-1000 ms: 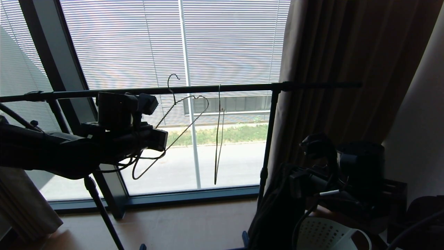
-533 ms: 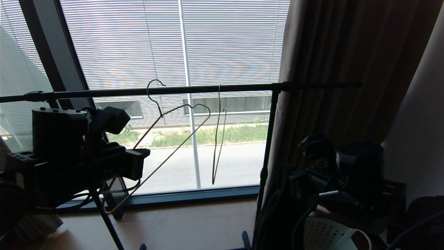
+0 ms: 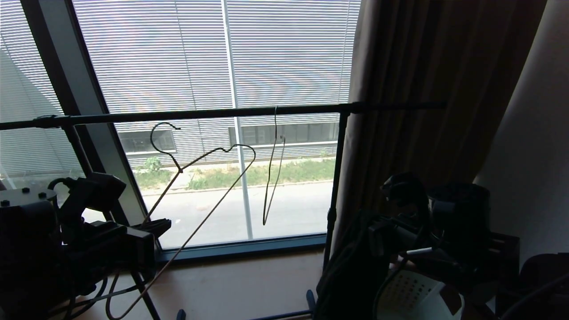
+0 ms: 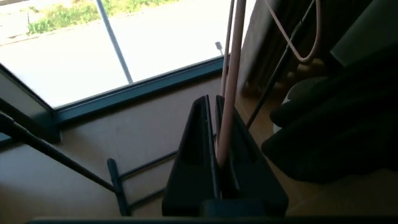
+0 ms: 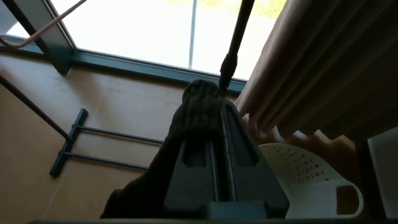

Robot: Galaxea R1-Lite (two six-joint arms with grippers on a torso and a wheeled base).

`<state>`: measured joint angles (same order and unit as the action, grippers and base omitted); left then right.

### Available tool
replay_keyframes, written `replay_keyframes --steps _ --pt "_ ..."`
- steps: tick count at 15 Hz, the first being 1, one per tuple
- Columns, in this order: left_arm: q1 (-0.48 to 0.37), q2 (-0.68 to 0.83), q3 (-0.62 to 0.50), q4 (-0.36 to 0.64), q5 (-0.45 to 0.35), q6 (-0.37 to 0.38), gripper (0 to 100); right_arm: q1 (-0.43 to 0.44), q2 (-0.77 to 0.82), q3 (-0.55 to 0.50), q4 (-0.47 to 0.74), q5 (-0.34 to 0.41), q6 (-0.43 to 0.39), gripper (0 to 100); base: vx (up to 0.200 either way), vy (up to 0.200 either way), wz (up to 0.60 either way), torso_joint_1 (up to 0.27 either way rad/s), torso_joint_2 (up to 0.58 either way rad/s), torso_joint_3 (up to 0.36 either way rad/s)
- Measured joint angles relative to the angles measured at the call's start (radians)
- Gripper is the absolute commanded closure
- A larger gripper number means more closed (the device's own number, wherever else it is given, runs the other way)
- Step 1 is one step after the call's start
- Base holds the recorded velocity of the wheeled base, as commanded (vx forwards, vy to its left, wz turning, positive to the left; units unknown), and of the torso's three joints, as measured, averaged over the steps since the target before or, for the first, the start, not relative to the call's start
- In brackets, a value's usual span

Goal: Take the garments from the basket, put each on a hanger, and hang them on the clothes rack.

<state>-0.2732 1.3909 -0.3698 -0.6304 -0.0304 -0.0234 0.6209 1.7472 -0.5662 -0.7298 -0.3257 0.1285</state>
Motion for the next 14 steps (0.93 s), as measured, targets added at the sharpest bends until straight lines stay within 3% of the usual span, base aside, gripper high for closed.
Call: replay_keyframes --steps 2,4,7,11,14 --pt "0.04 0.036 0.061 -0.16 -0.082 -0.008 100 0.004 0.007 0.001 0.001 -0.031 -0.001 100 0.0 0.0 0.0 0.0 0.0 0.0" --pt "0.076 0.015 0.105 -0.222 -0.174 0.003 100 0.004 0.023 -0.01 0.006 -0.152 -0.02 100 0.0 0.0 0.0 0.0 0.0 0.0" --pt "0.102 -0.065 0.158 -0.244 -0.271 0.059 100 -0.016 0.039 -0.075 0.008 -0.222 -0.119 100 0.0 0.0 0.0 0.0 0.0 0.0" --pt "0.102 -0.139 0.171 -0.244 -0.282 0.068 100 -0.029 0.062 -0.186 0.026 -0.267 -0.134 100 0.0 0.0 0.0 0.0 0.0 0.0" --pt "0.021 -0.171 0.195 -0.242 -0.326 0.068 100 -0.038 0.097 -0.268 0.027 -0.307 -0.149 100 0.0 0.0 0.0 0.0 0.0 0.0"
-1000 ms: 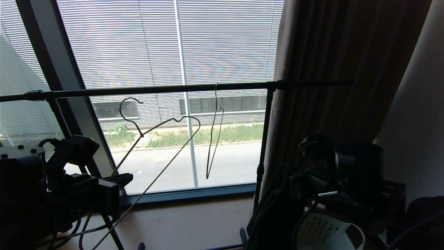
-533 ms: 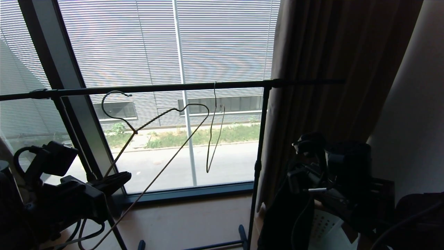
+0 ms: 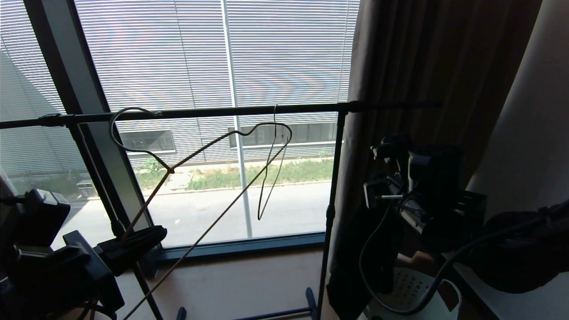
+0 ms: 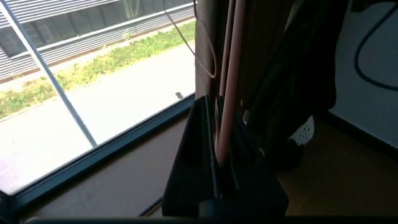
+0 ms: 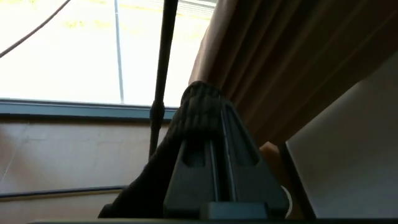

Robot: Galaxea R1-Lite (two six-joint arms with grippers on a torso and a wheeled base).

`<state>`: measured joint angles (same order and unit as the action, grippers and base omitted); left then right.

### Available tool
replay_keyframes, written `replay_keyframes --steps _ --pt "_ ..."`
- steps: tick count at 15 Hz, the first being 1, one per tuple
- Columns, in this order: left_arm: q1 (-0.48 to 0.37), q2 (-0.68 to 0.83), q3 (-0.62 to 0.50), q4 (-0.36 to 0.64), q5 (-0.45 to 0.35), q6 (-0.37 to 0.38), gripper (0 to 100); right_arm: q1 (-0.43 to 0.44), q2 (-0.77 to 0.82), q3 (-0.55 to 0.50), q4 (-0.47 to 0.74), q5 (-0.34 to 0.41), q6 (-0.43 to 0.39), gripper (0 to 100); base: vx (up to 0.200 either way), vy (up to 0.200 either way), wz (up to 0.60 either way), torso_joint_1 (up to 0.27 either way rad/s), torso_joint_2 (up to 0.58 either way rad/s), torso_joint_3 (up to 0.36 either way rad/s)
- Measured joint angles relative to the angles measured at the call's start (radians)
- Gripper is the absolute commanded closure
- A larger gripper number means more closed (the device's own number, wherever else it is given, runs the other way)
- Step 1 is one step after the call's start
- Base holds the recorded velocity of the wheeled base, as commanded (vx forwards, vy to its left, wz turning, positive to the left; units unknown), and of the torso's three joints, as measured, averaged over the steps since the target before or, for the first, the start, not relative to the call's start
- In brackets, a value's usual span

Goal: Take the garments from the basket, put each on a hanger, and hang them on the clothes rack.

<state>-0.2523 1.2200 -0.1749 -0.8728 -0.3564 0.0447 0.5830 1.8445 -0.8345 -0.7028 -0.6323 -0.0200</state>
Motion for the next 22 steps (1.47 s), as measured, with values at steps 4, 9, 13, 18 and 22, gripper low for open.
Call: replay_keyframes --steps 4,9,13,18,22 --pt "-0.111 0.085 0.032 0.0 -0.017 0.002 100 -0.005 0.054 -0.131 0.0 -0.039 -0.047 100 0.0 0.0 0.0 0.0 0.0 0.0" --pt "-0.18 0.19 0.037 -0.006 -0.019 0.0 100 0.011 0.099 -0.251 0.0 -0.04 -0.058 100 0.0 0.0 0.0 0.0 0.0 0.0" --pt "-0.219 0.262 0.028 -0.05 -0.016 0.0 100 0.064 0.106 -0.251 -0.003 -0.06 -0.057 100 0.0 0.0 0.0 0.0 0.0 0.0" --pt "-0.232 0.332 -0.031 -0.066 0.023 -0.003 100 0.125 0.106 -0.247 -0.008 -0.125 -0.054 100 0.0 0.0 0.0 0.0 0.0 0.0" --pt "-0.221 0.38 -0.078 -0.066 0.074 -0.003 100 0.212 0.102 -0.234 -0.009 -0.167 -0.054 100 0.0 0.0 0.0 0.0 0.0 0.0"
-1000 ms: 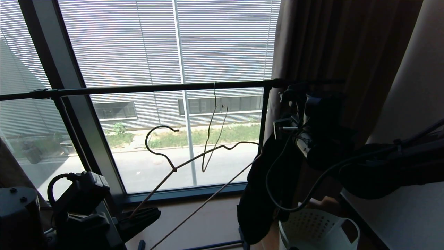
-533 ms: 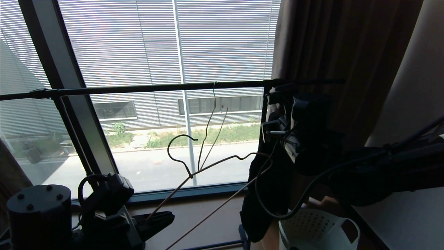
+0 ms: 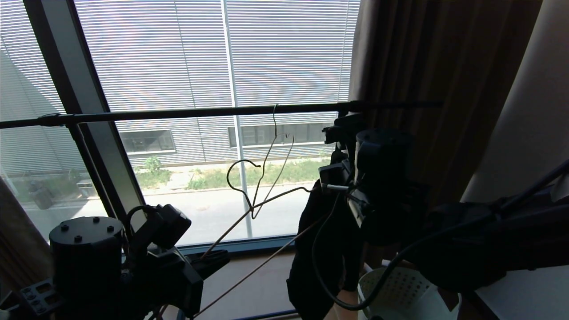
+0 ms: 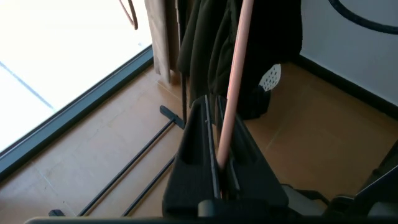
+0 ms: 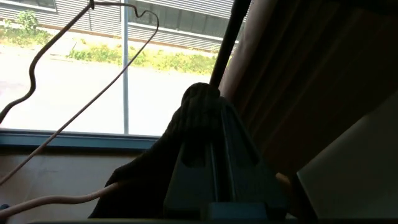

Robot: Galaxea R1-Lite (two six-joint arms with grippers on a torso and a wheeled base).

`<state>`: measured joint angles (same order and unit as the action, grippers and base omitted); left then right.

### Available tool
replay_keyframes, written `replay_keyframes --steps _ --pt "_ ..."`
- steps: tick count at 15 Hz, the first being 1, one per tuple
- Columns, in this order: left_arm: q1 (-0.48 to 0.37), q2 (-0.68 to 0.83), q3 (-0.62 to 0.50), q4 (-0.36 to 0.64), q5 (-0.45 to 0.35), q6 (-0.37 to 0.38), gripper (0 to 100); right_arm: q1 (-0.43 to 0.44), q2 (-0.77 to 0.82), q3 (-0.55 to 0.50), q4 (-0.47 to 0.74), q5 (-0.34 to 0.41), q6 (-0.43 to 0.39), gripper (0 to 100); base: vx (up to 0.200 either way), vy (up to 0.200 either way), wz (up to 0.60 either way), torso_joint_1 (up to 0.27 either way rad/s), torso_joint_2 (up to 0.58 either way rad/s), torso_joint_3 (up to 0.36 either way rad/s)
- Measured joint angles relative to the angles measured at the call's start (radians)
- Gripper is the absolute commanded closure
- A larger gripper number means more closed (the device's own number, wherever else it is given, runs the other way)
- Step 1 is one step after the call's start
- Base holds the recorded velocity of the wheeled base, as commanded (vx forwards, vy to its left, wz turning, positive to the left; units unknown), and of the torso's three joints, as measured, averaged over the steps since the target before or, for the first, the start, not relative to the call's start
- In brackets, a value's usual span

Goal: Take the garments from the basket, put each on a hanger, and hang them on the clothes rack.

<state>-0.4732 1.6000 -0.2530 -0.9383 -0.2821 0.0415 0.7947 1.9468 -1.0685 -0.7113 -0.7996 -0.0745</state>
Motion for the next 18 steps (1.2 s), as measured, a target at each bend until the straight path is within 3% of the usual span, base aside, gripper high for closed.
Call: replay_keyframes --steps 9,14,15,18 --pt "-0.005 0.079 -0.035 -0.006 0.002 0.006 100 0.195 0.016 -0.048 0.007 -0.024 -0.003 100 0.0 0.0 0.0 0.0 0.0 0.0" --pt "0.0 0.153 -0.032 -0.152 0.009 -0.001 100 0.283 0.046 -0.109 0.019 -0.05 -0.017 100 0.0 0.0 0.0 0.0 0.0 0.0" --pt "0.0 0.16 -0.029 -0.153 0.009 -0.001 100 0.285 0.052 -0.111 0.016 -0.056 -0.016 0 0.0 0.0 0.0 0.0 0.0 0.0" --pt "0.008 0.166 -0.004 -0.175 0.009 -0.002 100 0.25 0.058 -0.109 0.008 -0.06 0.003 0 0.0 0.0 0.0 0.0 0.0 0.0"
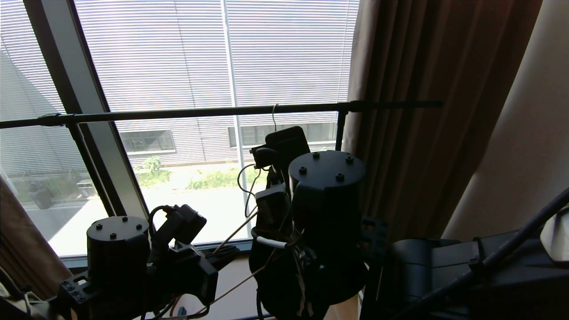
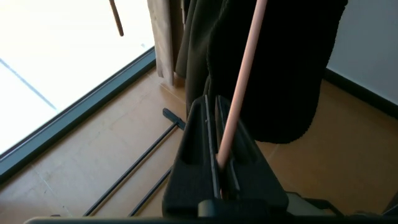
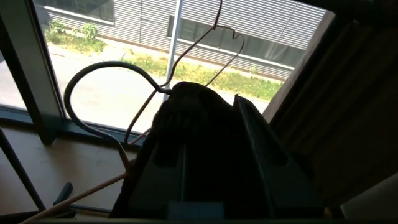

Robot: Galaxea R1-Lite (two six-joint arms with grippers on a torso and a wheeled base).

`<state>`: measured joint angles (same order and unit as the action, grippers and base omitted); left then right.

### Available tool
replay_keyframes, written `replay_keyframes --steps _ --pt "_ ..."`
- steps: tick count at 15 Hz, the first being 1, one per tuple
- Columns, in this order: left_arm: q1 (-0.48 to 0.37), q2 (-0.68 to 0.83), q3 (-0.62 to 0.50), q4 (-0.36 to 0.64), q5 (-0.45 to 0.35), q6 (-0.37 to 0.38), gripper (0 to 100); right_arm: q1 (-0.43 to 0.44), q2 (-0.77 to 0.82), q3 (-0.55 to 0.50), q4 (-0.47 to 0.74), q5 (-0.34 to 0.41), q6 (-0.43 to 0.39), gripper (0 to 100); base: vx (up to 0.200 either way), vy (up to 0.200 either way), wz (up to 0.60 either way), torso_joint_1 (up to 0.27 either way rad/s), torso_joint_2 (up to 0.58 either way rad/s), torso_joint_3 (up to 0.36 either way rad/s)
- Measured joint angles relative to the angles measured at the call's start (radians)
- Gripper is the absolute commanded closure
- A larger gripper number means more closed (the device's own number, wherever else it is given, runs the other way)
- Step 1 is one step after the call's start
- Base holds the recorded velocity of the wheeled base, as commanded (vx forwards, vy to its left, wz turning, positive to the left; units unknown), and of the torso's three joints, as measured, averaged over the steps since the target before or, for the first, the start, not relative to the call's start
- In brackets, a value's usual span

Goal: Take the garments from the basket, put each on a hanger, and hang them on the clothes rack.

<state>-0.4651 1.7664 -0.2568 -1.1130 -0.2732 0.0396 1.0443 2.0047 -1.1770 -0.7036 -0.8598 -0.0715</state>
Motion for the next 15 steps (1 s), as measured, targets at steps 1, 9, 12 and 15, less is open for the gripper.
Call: replay_keyframes --steps 1,9,12,15 --pt "0.005 0.0 0.011 -0.018 0.0 0.0 100 -0.014 -0.001 0.003 -0.001 -0.001 0.012 0 0.0 0.0 0.0 0.0 0.0 0.0" --pt "0.0 -0.002 0.103 -0.189 -0.002 0.005 100 -0.065 0.042 -0.073 0.008 -0.013 0.034 0 0.0 0.0 0.0 0.0 0.0 0.0" --pt "0.001 0.001 0.085 -0.191 -0.001 0.002 100 -0.05 0.051 -0.073 0.009 -0.014 0.034 0 0.0 0.0 0.0 0.0 0.0 0.0" --pt "0.02 0.025 0.04 -0.191 0.003 0.001 100 -0.031 0.023 -0.019 0.01 -0.015 0.032 0 0.0 0.0 0.0 0.0 0.0 0.0"
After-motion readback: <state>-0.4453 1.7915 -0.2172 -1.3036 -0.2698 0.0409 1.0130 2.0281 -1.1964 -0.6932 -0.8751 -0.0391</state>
